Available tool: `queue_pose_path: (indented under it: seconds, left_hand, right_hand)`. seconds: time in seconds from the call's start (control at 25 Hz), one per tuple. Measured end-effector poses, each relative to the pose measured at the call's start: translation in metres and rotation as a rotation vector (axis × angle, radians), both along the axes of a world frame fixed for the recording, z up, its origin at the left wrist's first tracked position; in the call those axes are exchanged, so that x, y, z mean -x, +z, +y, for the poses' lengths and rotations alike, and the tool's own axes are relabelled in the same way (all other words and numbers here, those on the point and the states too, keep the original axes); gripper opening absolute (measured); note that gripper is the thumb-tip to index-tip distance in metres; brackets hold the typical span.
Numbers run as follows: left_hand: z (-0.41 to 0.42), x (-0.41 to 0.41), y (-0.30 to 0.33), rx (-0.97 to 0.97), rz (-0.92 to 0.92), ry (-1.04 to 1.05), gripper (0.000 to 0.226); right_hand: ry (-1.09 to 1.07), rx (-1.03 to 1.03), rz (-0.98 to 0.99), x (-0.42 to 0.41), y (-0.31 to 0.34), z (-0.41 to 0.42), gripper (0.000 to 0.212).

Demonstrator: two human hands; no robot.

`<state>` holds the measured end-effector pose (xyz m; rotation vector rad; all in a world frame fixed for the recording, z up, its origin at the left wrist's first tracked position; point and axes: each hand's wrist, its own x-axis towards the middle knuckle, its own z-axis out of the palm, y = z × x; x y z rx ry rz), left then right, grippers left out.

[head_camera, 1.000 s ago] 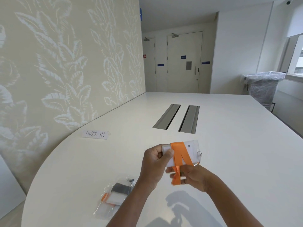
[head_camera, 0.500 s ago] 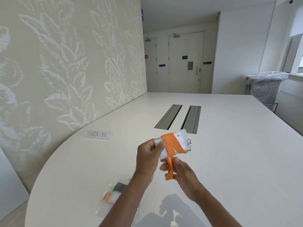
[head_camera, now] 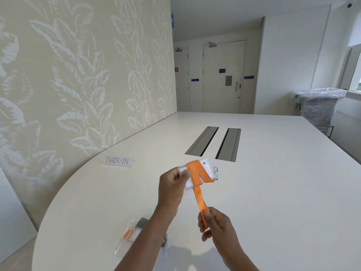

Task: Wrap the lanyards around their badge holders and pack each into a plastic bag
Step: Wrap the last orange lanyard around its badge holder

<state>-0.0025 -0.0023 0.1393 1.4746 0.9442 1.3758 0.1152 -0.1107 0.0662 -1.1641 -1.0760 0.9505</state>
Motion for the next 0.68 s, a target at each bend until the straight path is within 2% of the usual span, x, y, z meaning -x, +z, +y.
queue_pose_path:
  seconds: [0.12, 0.28, 0.4, 0.56, 0.68]
  left_hand:
    - [0.003, 0.001, -0.011, -0.009, 0.072, 0.037, 0.013]
    - [0.001, 0.001, -0.025, -0.122, 0.310, 0.081, 0.019]
    - [-0.014, -0.005, -0.041, -0.179, 0.396, -0.001, 0.010]
    - [-0.032, -0.013, -0.059, -0.177, 0.442, -0.144, 0.016]
    - [-0.034, -0.012, -0.069, -0.102, 0.460, -0.197, 0.015]
  right_hand:
    - [-0.086, 0.027, -0.119, -0.001, 0.009, -0.009, 0.036]
    - [-0.187, 0.094, -0.186, -0.011, 0.027, -0.010, 0.030]
    - [-0.300, 0.097, -0.141, -0.020, 0.045, 0.000, 0.013]
    - [-0.331, 0.155, -0.058, -0.033, 0.053, 0.018, 0.017]
    - [-0.297, 0.269, -0.026, -0.037, 0.046, 0.023, 0.020]
